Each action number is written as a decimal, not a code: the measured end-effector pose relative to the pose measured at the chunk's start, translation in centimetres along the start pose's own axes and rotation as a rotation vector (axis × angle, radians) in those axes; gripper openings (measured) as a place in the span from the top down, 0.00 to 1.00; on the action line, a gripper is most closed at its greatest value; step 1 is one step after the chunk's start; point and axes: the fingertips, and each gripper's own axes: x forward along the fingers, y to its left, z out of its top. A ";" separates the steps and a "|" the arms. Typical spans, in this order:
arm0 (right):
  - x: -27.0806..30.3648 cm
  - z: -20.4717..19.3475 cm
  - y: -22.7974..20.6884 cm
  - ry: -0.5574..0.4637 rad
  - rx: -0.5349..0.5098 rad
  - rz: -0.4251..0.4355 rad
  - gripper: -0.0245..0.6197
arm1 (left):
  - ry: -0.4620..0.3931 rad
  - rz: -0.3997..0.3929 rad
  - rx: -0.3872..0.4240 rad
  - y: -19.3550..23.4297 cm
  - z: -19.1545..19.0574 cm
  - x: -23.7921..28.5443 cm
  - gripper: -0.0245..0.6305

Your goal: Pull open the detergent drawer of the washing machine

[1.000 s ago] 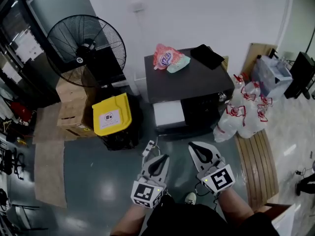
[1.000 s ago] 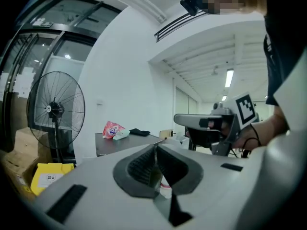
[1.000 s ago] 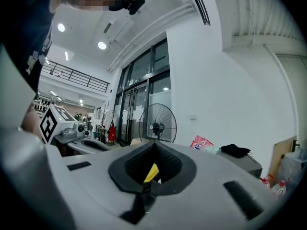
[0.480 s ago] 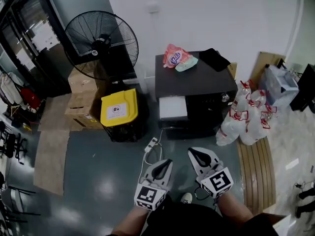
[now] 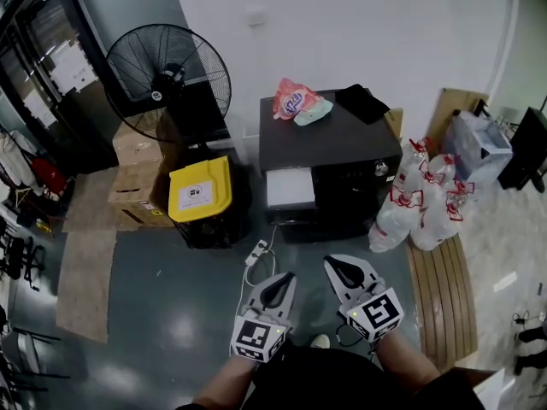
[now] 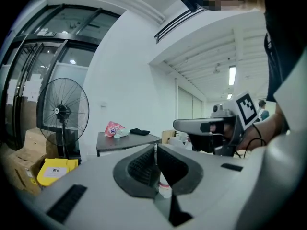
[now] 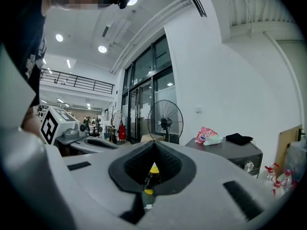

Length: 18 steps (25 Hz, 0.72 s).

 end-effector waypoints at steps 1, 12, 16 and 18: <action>0.0 0.0 -0.2 -0.001 0.003 -0.001 0.96 | -0.001 0.002 -0.001 0.1 0.1 0.2 0.94; 0.7 -0.8 -1.4 0.003 0.037 -0.010 0.96 | 0.027 -0.017 -0.004 0.3 -0.5 2.0 0.94; 1.0 -1.1 -1.6 0.003 0.048 -0.016 0.96 | 0.035 -0.028 0.003 0.4 -0.7 2.2 0.94; 1.0 -1.2 -1.7 0.004 0.052 -0.018 0.96 | 0.037 -0.031 0.003 0.4 -0.6 2.3 0.94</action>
